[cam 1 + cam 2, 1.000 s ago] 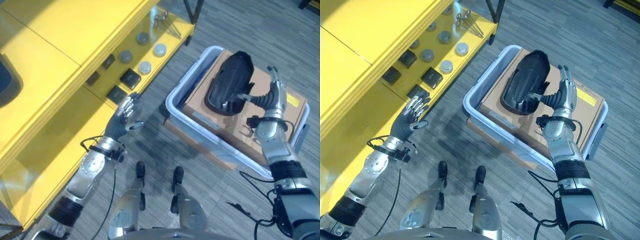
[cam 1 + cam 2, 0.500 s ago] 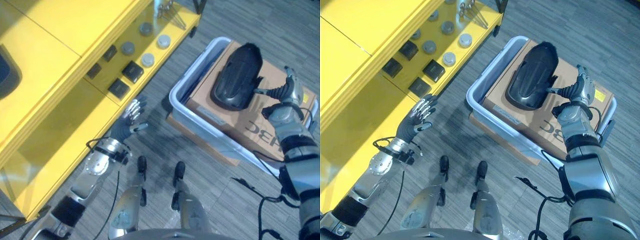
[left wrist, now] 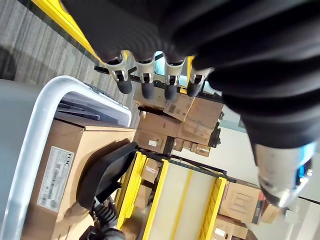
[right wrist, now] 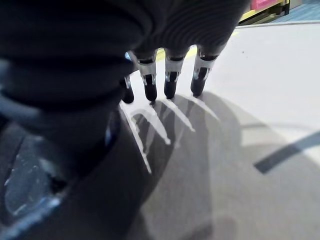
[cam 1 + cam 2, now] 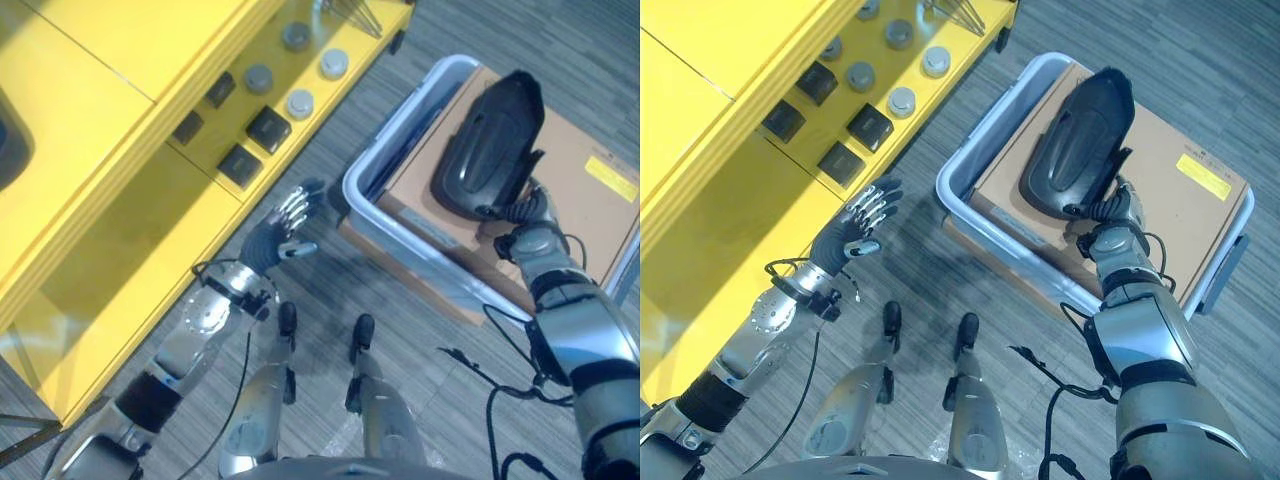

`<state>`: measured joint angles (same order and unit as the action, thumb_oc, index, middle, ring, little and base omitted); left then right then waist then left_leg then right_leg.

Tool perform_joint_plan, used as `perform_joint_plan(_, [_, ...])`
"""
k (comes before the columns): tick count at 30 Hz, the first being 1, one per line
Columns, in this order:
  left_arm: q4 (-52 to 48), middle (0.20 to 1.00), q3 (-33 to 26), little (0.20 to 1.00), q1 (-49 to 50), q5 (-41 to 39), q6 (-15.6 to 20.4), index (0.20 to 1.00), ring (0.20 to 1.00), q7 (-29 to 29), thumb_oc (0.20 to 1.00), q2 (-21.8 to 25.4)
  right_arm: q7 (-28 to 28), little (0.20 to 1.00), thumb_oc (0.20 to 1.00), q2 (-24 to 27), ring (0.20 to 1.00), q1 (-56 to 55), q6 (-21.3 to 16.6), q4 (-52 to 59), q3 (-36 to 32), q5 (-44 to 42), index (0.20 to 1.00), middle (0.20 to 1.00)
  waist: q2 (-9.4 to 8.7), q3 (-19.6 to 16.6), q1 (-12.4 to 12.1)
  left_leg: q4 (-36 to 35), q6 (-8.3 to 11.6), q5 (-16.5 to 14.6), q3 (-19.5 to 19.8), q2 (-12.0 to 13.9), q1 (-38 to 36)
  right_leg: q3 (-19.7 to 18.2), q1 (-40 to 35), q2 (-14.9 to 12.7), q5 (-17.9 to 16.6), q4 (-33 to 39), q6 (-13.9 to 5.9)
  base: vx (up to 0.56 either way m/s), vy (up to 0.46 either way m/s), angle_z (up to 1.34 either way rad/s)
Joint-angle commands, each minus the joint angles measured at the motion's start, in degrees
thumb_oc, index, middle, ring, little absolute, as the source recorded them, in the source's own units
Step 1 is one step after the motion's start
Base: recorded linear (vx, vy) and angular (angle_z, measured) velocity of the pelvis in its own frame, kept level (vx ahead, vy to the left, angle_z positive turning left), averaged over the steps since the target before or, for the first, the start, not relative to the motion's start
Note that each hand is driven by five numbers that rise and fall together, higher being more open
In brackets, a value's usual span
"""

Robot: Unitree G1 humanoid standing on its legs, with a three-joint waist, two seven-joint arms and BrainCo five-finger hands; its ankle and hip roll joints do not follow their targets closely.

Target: Move parts from the plastic box to the shelf.

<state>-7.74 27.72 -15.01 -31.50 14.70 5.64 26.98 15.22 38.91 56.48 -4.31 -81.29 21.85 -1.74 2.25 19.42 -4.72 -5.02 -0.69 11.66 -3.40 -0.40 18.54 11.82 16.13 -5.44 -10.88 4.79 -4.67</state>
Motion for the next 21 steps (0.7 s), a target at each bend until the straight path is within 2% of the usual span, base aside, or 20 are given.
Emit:
perform_joint_plan(1, [-3.04, 1.0, 1.19, 1.0, 1.19, -1.17, 1.82, 1.0, 1.0, 2.77, 1.0, 0.34, -5.46, 0.2, 0.2, -2.53, 0.2, -3.08, 3.17, -2.35, 1.31, 0.03, 0.2, 0.2, -0.49, -1.27, -1.54, 0.02, 4.17, -8.27, 1.5, 3.21, -2.22, -0.54, -1.33, -3.04, 8.31, 0.21, -3.99, 0.02, -0.015, 0.15])
perform_joint_plan(6, [-3.26, 1.0, -0.2, 1.0, 2.7, -0.99, 1.18, 1.0, 1.0, 3.7, 1.0, 0.84, -3.6, 0.2, 0.2, -0.64, 0.2, -7.97, 2.51, 0.68, -2.24, 0.1, 0.2, 0.2, -1.0, -3.16, -1.57, 0.02, 4.21, -9.18, 1.86, 3.53, -5.1, 0.71, -4.62, -3.42, 9.22, 0.21, -3.97, 0.04, -0.024, 0.09])
perform_joint_plan(11, [-3.16, 1.0, -2.29, 1.0, 3.01, -0.58, 1.03, 1.0, 1.0, 3.27, 1.0, 2.39, -3.18, 0.2, 0.2, 0.53, 0.2, -14.63, 0.5, 8.07, -5.35, -1.03, 0.2, 0.2, -4.08, -5.94, 0.15, 0.04, 4.3, -10.99, 1.12, 4.47, -10.54, 1.61, -10.47, -3.19, 10.68, 0.21, -3.99, 0.06, -0.027, 0.08])
perform_joint_plan(12, [-3.16, 1.0, -2.29, 1.0, 3.01, -0.58, 1.03, 1.0, 1.0, 3.27, 1.0, 2.39, -3.18, 0.2, 0.2, 0.53, 0.2, -14.63, 0.5, 8.07, -5.35, -1.03, 0.2, 0.2, -4.08, -5.94, 0.15, 0.04, 4.3, -10.99, 1.12, 4.47, -10.54, 1.61, -10.47, -3.19, 10.68, 0.21, -3.99, 0.08, -0.01, -0.06])
perform_joint_plan(14, [-3.23, 1.0, -4.06, 1.0, 2.67, 0.48, 1.26, 1.0, 1.0, 2.98, 1.0, 4.55, -4.09, 0.2, 0.2, 1.99, 0.2, -17.99, -0.76, 14.49, -5.9, -0.61, 0.2, 0.2, -5.74, -8.65, 1.73, 0.41, 4.32, -12.29, 0.11, 5.29, -14.12, 0.97, -13.4, -2.91, 11.26, 0.21, -3.98, 0.1, 0.023, -0.08])
perform_joint_plan(19, [-2.6, 1.0, -9.83, 1.0, 3.96, 7.61, 1.61, 1.0, 1.0, -0.08, 1.0, 6.3, -6.2, 0.2, 0.2, 7.65, 0.2, -26.85, -1.71, 34.88, -8.79, 5.69, 0.2, 0.2, -7.32, -12.88, 3.41, 0.77, 4.1, -14.53, -2.41, 6.38, -21.02, -1.32, -17.94, -2.38, 12.09, -0.25, -4.06, 0.08, 0.032, -0.38])
perform_joint_plan(20, [-2.6, 1.0, -9.83, 1.0, 3.96, 7.61, 1.61, 1.0, 1.0, -0.08, 1.0, 6.3, -6.2, 0.2, 0.2, 7.65, 0.2, -26.85, -1.71, 34.88, -8.79, 5.69, 0.2, 0.2, -7.32, -12.88, 3.41, 0.77, 4.1, -14.53, -2.41, 6.38, -21.02, -1.32, -17.94, -2.38, 12.09, -0.25, -4.06, 0.08, 0.018, -0.18])
perform_joint_plan(21, [-1.77, 1.0, -12.69, 1.0, 5.45, 9.78, 1.23, 1.0, 1.0, -1.21, 1.0, 5.57, -6.66, 0.2, 0.2, 10.56, 0.2, -30.14, -1.76, 42.84, -11.26, 9.44, 0.2, 0.2, -7.66, -14.44, 4.23, 0.98, 3.94, -15.36, -3.18, 6.71, -22.86, -1.9, -19.24, -2.36, 12.5, -0.61, -4.09, 0.07, 0.007, -0.32])
